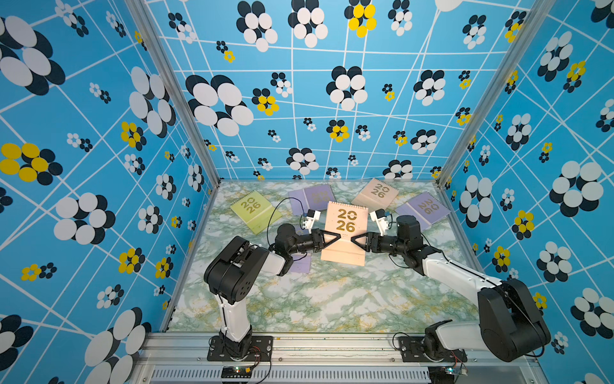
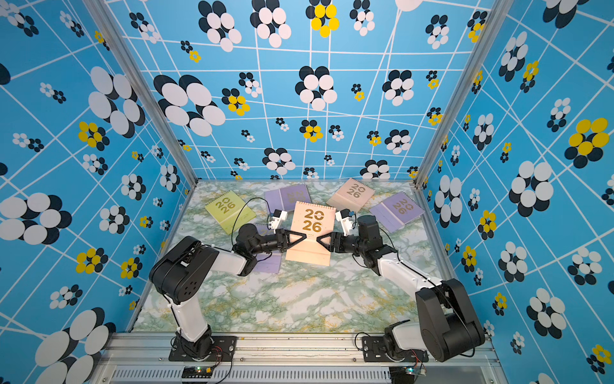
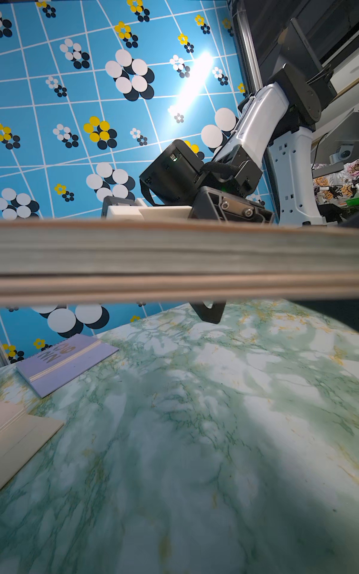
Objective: Stack the calendars
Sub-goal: Pick up the calendar at the center of the board.
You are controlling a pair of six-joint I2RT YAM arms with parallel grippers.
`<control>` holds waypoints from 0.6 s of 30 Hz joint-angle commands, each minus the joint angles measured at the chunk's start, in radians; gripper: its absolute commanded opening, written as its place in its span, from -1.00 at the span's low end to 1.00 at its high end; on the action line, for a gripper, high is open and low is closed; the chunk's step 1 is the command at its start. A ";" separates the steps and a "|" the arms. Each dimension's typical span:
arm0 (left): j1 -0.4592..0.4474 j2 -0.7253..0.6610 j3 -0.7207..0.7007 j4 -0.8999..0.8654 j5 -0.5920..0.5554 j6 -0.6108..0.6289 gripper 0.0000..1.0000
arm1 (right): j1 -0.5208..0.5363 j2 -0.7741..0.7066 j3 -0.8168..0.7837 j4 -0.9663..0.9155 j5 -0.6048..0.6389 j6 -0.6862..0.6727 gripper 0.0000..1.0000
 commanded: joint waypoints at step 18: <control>-0.031 -0.027 0.022 0.043 0.047 0.050 -1.00 | 0.005 0.028 0.032 0.094 -0.053 0.074 -0.97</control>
